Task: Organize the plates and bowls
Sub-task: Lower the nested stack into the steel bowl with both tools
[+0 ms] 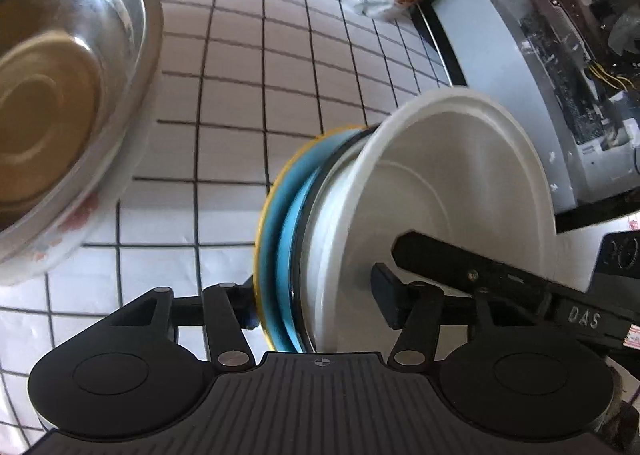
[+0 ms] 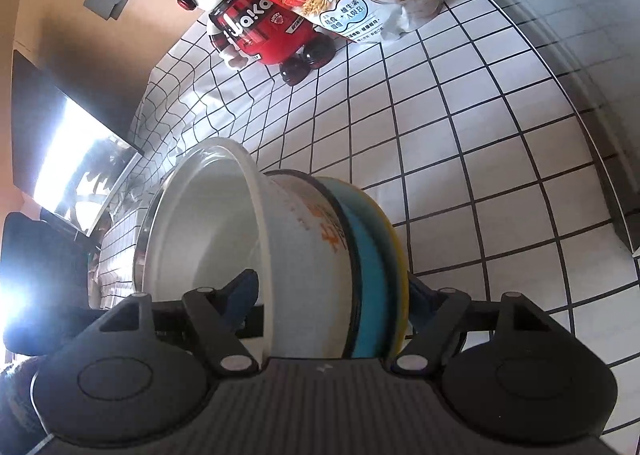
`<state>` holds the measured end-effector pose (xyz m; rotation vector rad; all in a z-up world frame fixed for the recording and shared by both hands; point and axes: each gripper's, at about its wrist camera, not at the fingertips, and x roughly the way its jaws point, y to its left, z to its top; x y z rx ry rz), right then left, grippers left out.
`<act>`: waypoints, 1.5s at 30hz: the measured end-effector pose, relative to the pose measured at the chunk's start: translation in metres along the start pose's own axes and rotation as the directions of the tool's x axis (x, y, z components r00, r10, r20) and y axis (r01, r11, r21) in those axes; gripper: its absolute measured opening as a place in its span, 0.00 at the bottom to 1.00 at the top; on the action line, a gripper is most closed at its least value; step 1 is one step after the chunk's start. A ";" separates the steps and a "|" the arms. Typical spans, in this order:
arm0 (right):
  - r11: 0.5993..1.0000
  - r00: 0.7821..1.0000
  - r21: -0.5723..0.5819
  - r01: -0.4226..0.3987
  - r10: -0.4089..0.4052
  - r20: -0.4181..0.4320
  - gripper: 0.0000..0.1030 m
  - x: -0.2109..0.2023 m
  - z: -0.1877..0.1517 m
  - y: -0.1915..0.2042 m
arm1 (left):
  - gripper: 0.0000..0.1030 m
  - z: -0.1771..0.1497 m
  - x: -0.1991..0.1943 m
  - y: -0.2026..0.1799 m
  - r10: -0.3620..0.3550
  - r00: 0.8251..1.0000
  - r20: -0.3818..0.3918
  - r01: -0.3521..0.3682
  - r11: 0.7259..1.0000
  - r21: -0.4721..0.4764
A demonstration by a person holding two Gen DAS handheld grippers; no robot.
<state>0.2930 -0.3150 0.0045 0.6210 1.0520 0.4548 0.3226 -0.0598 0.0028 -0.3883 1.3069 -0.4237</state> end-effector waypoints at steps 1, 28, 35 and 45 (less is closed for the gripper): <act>1.000 1.000 0.003 -0.003 0.003 0.000 0.74 0.000 0.000 -0.001 | 0.57 0.000 0.000 0.000 -0.001 1.000 0.003 0.001 1.000 0.007; 0.999 1.000 0.020 -0.027 0.026 0.002 0.73 -0.020 0.003 0.032 | 0.55 -0.002 -0.049 -0.013 0.047 0.997 0.068 -0.047 0.999 0.004; 0.996 0.999 -0.074 -0.048 0.049 0.016 0.73 -0.025 0.026 0.082 | 0.55 0.012 -0.097 -0.005 0.041 0.988 0.149 -0.043 0.999 0.009; 0.973 0.992 -0.197 -0.122 0.114 -0.052 0.73 0.021 0.069 0.177 | 0.55 0.042 -0.169 0.048 0.091 0.963 0.253 -0.080 0.995 -0.055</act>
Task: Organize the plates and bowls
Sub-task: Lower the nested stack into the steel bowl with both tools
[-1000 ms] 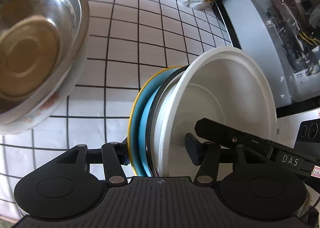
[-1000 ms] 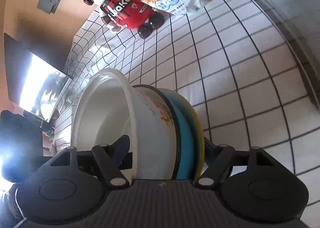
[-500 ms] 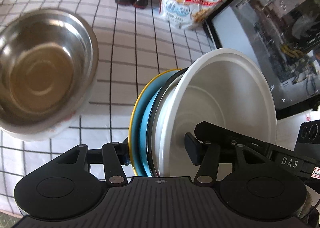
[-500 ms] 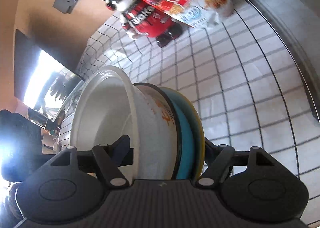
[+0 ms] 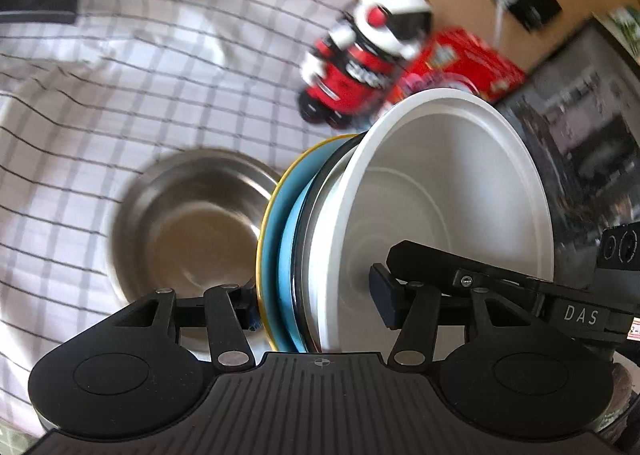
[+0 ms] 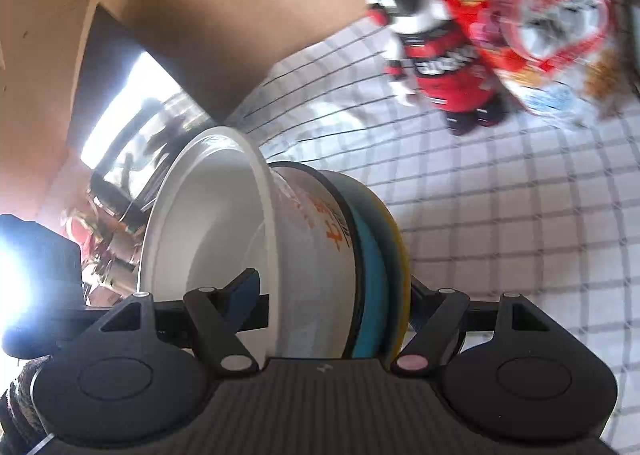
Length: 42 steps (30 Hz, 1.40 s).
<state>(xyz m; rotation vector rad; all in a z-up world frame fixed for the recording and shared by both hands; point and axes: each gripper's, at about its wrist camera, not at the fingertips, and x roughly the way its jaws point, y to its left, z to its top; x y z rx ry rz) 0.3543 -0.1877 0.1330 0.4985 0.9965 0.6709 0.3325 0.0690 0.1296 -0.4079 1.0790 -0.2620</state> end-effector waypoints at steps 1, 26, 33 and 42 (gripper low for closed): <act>1.000 1.000 -0.006 -0.006 0.006 -0.009 0.73 0.007 0.004 0.005 | 0.55 0.005 -0.002 0.007 0.006 1.000 0.005 -0.006 1.000 -0.008; 0.999 0.944 0.046 0.029 -0.012 -0.330 0.71 0.142 0.018 -0.001 | 0.48 0.015 0.044 0.114 -0.004 0.987 -0.164 -0.025 0.984 -0.178; 0.997 0.936 0.045 0.065 -0.045 -0.348 0.67 0.145 0.020 0.000 | 0.48 0.017 0.045 0.112 0.011 0.990 -0.140 -0.035 0.986 -0.165; 0.994 0.929 0.057 0.097 -0.070 -0.364 0.62 0.140 0.023 -0.001 | 0.41 0.017 0.045 0.113 0.016 0.990 -0.142 -0.038 0.986 -0.159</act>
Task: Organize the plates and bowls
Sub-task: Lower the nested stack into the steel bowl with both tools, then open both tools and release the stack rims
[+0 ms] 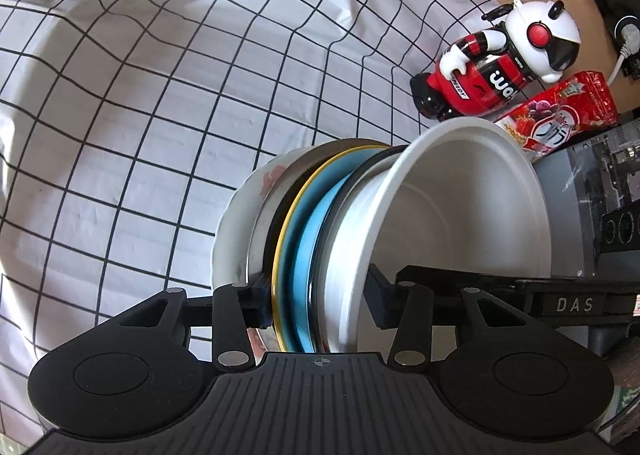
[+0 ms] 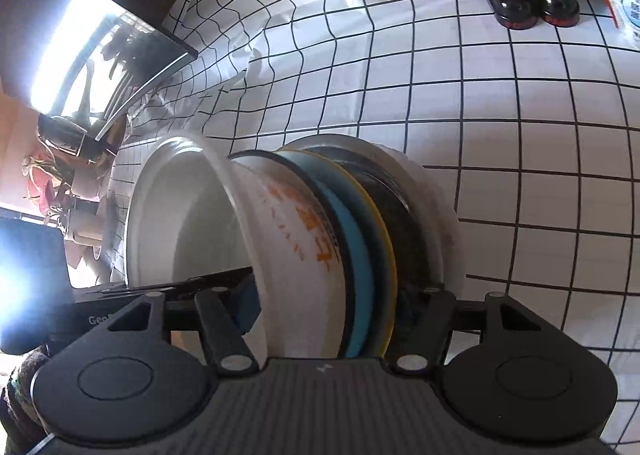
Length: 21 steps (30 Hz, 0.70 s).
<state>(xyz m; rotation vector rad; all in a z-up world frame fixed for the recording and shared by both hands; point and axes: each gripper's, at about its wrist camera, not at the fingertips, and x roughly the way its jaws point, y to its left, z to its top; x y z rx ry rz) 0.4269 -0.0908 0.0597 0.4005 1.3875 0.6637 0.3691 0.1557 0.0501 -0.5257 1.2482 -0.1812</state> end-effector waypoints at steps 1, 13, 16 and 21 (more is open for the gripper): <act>1.000 1.000 -0.002 0.028 -0.028 0.012 0.60 -0.003 0.000 0.001 | 0.39 0.000 0.000 -0.001 0.017 1.000 -0.001 -0.017 1.000 0.010; 0.998 0.998 -0.017 0.061 -0.062 -0.009 0.57 -0.004 0.009 -0.001 | 0.35 0.003 0.004 0.002 0.027 0.999 -0.018 -0.027 0.999 0.018; 0.998 0.998 -0.016 0.057 -0.058 -0.033 0.57 -0.009 0.009 -0.001 | 0.33 0.002 0.003 0.002 0.029 1.000 -0.011 -0.029 0.999 0.017; 0.992 0.993 -0.074 0.107 -0.110 -0.043 0.57 -0.012 0.008 0.011 | 0.34 0.000 0.003 0.000 0.034 0.999 0.001 -0.034 0.999 0.014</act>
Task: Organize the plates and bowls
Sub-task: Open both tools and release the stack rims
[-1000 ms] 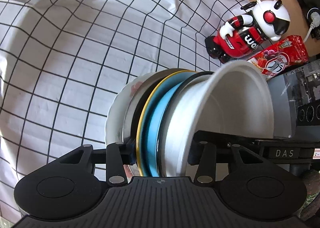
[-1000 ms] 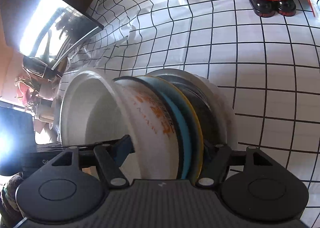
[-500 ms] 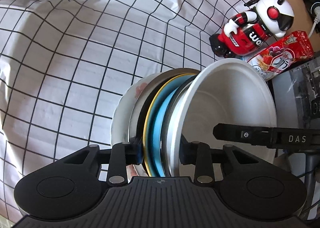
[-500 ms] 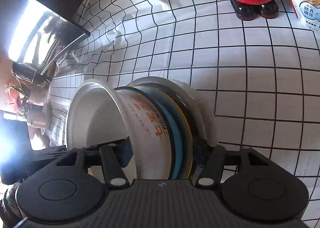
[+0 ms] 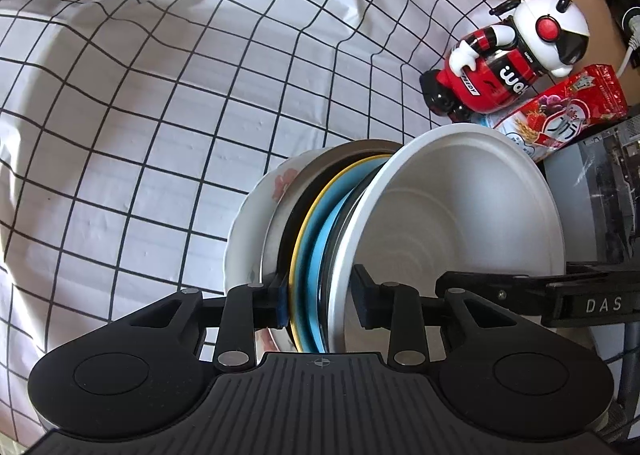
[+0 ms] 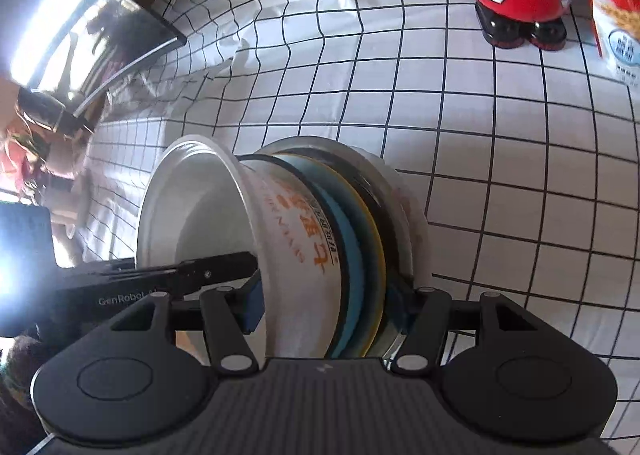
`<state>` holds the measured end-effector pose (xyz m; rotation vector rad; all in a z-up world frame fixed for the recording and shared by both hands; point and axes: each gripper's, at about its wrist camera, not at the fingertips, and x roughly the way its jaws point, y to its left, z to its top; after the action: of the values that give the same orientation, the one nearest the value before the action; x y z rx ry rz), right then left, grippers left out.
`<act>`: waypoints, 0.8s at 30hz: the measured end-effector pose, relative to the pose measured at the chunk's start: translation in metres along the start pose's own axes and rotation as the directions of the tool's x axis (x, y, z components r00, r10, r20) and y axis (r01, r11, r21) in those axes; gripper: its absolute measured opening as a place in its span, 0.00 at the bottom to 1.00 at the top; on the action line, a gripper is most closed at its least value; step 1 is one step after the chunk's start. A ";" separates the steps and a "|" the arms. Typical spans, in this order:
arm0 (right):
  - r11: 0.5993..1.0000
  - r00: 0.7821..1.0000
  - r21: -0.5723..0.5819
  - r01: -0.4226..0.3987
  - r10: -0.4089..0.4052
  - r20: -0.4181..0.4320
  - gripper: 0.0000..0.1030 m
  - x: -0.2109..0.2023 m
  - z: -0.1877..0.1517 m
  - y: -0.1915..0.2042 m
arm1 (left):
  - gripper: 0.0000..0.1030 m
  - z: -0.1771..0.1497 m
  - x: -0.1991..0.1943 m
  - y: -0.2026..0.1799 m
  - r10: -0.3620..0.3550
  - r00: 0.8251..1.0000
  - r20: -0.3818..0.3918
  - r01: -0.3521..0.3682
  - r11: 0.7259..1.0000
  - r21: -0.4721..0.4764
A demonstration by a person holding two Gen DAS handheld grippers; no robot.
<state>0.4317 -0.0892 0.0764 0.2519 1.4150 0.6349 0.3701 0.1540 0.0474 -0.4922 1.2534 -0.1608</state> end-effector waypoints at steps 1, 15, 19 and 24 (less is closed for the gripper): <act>1.000 1.000 -0.005 0.007 -0.007 -0.001 0.57 0.000 -0.001 0.002 | 0.34 0.000 0.000 0.000 -0.002 1.000 0.002 0.002 1.000 -0.001; 0.999 0.997 0.037 -0.017 0.019 -0.073 0.57 -0.013 0.004 -0.005 | 0.33 0.000 -0.001 0.003 -0.010 1.000 0.023 0.010 1.000 -0.020; 0.998 0.995 0.062 -0.021 0.027 -0.098 0.57 -0.012 0.007 -0.007 | 0.34 0.000 0.000 0.002 -0.008 1.000 0.028 0.009 1.000 -0.023; 0.999 0.995 0.024 0.032 -0.030 -0.093 0.58 -0.026 0.010 -0.004 | 0.27 0.000 -0.002 0.002 0.005 0.999 0.049 -0.004 1.000 -0.017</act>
<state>0.4415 -0.1047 0.0975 0.2222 1.5143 0.6099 0.3695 0.1571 0.0486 -0.5056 1.2089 -0.1338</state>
